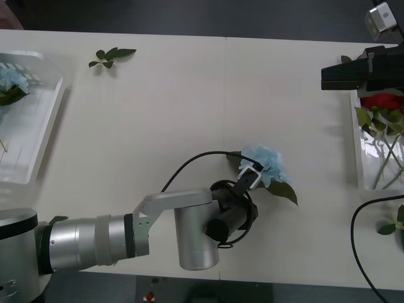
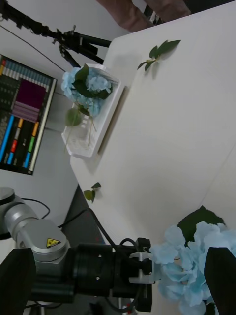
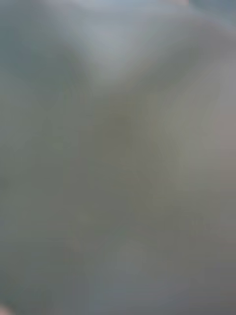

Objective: Put the red flowers into the right box and the blue flowers into the left box

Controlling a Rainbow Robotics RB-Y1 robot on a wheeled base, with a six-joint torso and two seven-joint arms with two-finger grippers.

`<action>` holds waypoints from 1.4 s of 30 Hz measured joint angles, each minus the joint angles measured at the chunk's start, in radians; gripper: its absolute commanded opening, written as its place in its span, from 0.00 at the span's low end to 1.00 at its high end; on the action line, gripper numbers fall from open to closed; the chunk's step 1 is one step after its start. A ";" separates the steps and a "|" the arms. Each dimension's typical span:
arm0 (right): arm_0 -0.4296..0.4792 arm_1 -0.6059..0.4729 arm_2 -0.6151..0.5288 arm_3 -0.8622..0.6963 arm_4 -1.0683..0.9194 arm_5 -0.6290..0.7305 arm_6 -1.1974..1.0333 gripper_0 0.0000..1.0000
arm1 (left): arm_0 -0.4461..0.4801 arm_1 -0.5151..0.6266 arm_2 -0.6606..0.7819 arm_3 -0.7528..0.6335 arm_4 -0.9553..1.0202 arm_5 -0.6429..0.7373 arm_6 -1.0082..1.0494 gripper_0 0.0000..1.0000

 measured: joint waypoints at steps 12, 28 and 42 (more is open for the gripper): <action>0.000 0.096 -0.001 -0.320 0.162 0.103 0.000 1.00 | 0.000 0.155 0.134 -0.239 0.060 0.034 0.044 0.00; 0.000 0.108 -0.001 -0.408 0.150 0.116 0.381 1.00 | 0.116 0.615 0.789 -0.698 0.421 0.570 0.041 0.00; 0.000 0.109 -0.001 -0.408 0.150 0.116 0.774 1.00 | 0.787 0.760 1.545 -0.873 0.542 0.725 -0.155 0.00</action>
